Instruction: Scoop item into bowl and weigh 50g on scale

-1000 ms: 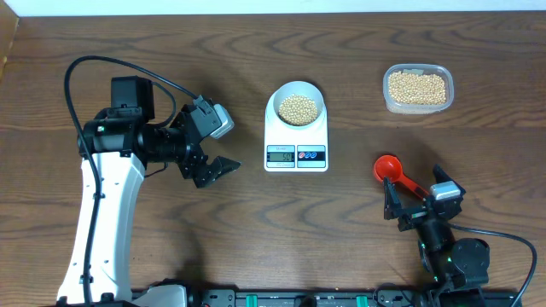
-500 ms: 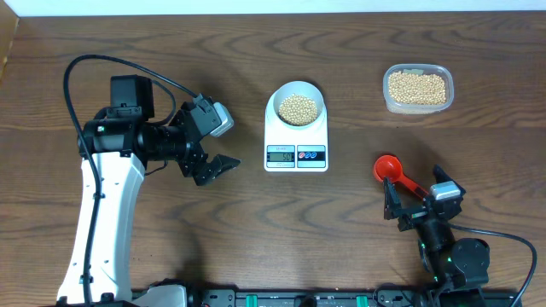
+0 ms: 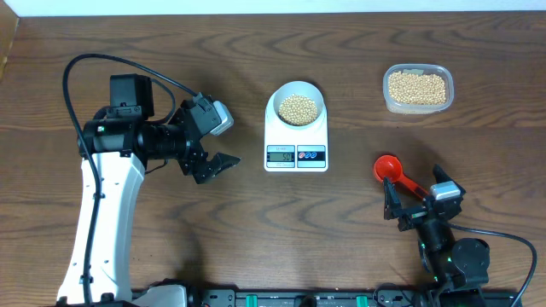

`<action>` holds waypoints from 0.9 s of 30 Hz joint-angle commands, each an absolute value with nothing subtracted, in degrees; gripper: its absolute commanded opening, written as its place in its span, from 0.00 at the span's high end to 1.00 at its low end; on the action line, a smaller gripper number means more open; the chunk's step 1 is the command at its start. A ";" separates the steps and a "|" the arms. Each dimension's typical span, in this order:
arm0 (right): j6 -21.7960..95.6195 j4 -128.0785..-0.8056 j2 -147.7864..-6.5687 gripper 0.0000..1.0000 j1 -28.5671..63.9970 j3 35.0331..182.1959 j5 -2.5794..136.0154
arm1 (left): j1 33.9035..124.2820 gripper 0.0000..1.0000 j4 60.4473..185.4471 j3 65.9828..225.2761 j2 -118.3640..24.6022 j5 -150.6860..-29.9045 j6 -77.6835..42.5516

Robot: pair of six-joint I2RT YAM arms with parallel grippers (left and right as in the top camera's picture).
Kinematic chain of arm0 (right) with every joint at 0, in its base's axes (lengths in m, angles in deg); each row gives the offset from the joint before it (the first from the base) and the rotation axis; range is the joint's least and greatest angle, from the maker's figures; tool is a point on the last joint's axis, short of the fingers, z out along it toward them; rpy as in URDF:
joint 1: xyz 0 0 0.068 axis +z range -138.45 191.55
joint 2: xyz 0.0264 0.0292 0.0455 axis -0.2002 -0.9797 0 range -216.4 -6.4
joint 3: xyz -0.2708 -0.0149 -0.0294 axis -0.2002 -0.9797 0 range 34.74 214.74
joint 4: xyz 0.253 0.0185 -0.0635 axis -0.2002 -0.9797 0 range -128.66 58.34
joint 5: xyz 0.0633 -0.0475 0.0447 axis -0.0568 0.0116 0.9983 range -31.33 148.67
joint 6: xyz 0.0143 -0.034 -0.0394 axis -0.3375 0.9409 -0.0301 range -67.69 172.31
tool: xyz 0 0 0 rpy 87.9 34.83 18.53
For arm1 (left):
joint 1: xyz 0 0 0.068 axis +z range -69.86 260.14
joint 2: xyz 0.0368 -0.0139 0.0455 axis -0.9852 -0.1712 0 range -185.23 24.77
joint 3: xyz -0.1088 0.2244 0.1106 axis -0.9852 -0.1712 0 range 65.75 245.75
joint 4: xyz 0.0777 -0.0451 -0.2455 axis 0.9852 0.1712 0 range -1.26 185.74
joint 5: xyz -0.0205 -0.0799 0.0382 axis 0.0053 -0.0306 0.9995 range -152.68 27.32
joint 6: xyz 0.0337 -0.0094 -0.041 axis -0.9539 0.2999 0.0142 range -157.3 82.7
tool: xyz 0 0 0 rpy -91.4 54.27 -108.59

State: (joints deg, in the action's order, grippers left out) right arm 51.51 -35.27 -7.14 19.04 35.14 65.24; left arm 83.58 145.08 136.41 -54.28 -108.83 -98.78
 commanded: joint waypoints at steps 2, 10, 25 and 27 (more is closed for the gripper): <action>52.17 -35.54 -6.72 0.01 19.47 35.05 64.78 | 87.34 0.02 144.99 137.30 -50.65 -108.52 -95.34; 52.17 -35.54 -6.72 0.01 19.47 35.05 64.78 | 99.65 0.02 150.78 137.28 -37.78 -108.31 -92.70; 52.17 -35.54 -6.72 0.01 19.47 35.05 64.78 | 106.25 0.02 159.98 135.77 -14.48 -114.99 -92.72; 52.17 -35.54 -6.72 0.01 19.47 35.05 64.78 | 106.25 0.02 159.26 134.83 -12.95 -116.52 -92.68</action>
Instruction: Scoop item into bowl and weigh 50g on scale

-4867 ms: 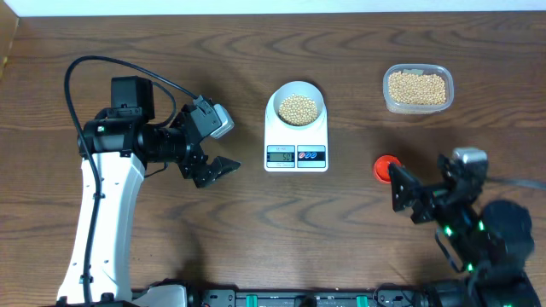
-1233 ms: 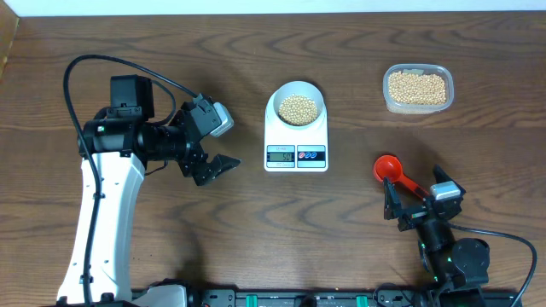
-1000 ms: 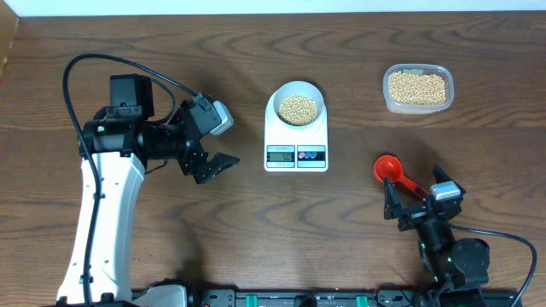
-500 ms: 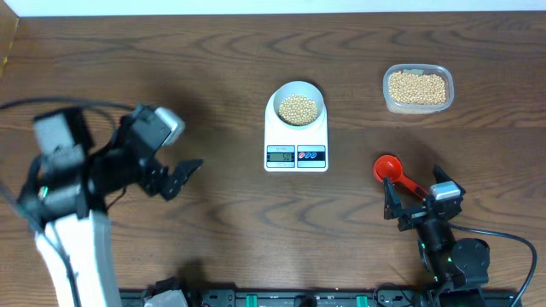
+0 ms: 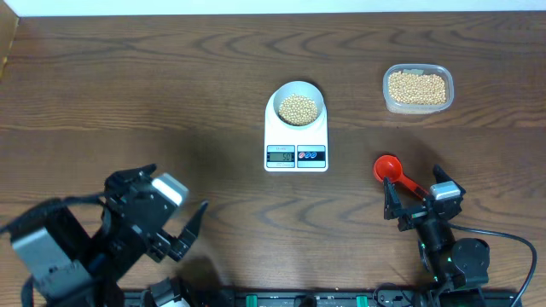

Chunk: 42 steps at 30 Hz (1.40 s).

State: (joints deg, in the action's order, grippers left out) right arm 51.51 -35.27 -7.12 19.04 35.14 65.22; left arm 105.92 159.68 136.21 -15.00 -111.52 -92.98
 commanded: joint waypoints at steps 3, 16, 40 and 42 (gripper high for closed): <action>52.17 -35.54 -6.72 0.01 19.47 35.05 64.78 | 106.25 0.02 159.81 134.53 -12.53 -117.79 -92.70; 52.17 -35.54 -6.72 0.01 19.47 35.05 64.78 | 106.21 0.02 161.86 134.53 -12.60 -121.59 -92.68; 52.17 -35.54 -6.72 0.01 19.47 35.05 64.78 | 95.41 0.02 123.29 103.07 11.51 -96.59 -36.66; 52.17 -35.54 -6.72 0.01 19.47 35.05 64.78 | 94.95 0.02 121.38 99.88 14.26 -95.06 -35.65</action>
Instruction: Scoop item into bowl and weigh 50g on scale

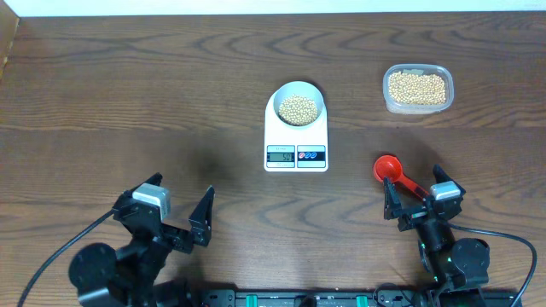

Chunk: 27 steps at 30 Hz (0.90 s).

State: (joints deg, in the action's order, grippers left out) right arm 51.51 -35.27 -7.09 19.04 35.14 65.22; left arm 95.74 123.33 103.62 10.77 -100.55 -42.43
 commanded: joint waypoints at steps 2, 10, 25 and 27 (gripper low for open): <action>52.17 -35.54 -6.72 0.01 19.47 35.05 64.78 | 94.67 0.02 119.59 96.71 17.24 -94.08 -34.84; 52.17 -35.54 -6.72 0.01 19.47 35.05 64.78 | 90.64 0.02 110.28 87.88 24.60 -86.19 -32.26; 52.17 -35.54 -6.72 0.01 19.47 35.05 64.78 | 87.28 0.02 91.27 74.59 24.67 -73.22 -28.79; 52.17 -35.54 -6.72 0.01 19.47 35.05 64.78 | 87.21 0.02 91.09 73.94 24.69 -72.11 -28.77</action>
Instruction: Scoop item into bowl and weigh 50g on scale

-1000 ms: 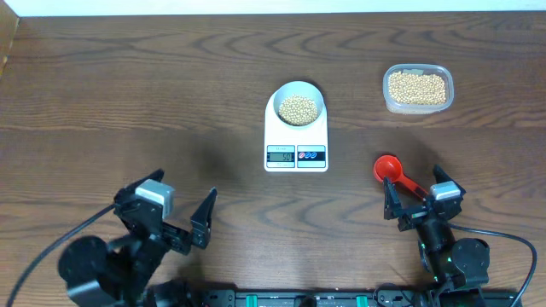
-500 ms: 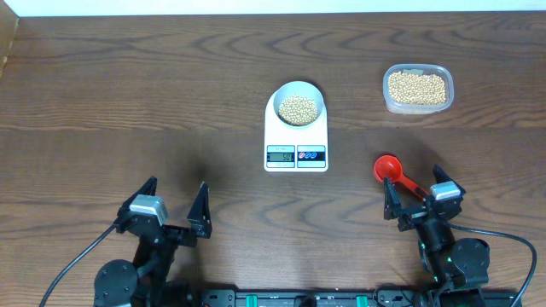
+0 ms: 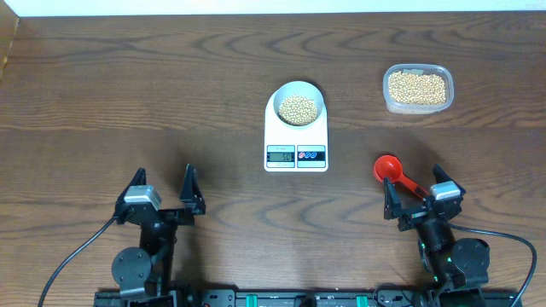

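Note:
A white bowl [image 3: 297, 107] full of beige beans rests on the white scale [image 3: 296, 153] at the table's middle; its display is lit but too small to read. A clear tub of beans [image 3: 417, 89] stands at the back right. The red scoop [image 3: 394, 173] lies on the table right of the scale, its handle reaching toward my right gripper [image 3: 415, 203], which stands open around the handle's end near the front edge. My left gripper [image 3: 162, 186] is open and empty at the front left, far from the scale.
The wooden table [image 3: 136, 94] carries nothing else. The arm bases and a black rail [image 3: 290, 298] line the front edge. A pale wall edge runs along the back.
My left arm has drawn back a little further and straightened, so its open gripper now points straight up the table. The right arm, scoop, bowl and scale have not moved.
My left arm was stretched out with its open gripper just left of the scale. Then it had pulled back to the front left corner, then settled closer to its base, and now sits folded there. The right gripper stayed open by the scoop handle throughout.

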`<action>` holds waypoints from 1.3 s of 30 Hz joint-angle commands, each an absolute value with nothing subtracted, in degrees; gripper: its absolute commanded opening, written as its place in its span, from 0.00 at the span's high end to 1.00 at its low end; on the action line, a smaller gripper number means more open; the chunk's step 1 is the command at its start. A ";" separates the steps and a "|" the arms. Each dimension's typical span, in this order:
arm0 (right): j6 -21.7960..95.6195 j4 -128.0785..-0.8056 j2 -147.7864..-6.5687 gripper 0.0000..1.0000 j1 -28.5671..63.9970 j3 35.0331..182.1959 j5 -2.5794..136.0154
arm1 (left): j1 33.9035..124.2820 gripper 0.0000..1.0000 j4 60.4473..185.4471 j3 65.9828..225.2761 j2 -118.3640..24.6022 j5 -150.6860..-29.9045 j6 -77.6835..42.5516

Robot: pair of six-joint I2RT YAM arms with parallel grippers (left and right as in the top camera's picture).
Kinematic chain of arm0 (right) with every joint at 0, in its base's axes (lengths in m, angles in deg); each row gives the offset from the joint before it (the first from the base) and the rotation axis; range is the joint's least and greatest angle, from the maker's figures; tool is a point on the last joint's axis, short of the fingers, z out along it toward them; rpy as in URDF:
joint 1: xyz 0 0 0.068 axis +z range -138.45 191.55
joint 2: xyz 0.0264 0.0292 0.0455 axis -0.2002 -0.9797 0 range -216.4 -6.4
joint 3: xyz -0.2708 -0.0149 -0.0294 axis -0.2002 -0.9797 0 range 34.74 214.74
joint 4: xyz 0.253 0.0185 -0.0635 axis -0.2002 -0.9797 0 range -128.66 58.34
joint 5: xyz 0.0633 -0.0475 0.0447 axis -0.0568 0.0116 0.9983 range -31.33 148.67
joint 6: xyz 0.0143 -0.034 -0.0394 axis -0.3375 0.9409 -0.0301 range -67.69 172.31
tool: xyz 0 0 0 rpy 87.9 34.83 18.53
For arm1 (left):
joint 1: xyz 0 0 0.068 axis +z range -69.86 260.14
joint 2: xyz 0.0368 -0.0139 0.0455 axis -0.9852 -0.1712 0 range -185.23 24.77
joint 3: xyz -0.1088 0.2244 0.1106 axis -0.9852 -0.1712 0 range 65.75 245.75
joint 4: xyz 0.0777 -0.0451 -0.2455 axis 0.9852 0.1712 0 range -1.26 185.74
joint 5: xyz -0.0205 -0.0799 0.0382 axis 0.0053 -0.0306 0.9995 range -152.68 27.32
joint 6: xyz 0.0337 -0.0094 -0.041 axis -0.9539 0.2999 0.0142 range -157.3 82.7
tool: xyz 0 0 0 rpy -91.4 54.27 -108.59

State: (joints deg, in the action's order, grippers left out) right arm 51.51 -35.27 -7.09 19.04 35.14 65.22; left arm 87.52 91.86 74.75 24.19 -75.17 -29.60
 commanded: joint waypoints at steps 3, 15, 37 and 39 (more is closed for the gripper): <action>52.17 -35.54 -6.72 0.01 19.47 35.05 64.78 | 86.91 0.02 89.06 72.54 24.69 -70.65 -28.77; 52.17 -35.54 -6.72 0.01 19.47 35.05 64.78 | 83.61 0.02 78.68 65.98 24.71 -68.02 -28.86; 52.17 -35.54 -6.72 0.01 19.47 35.05 64.78 | 81.18 0.02 92.21 65.98 24.71 -71.24 -38.97; 52.17 -35.54 -6.72 0.01 19.47 35.05 64.78 | 81.18 0.02 92.27 65.98 24.71 -71.26 -39.74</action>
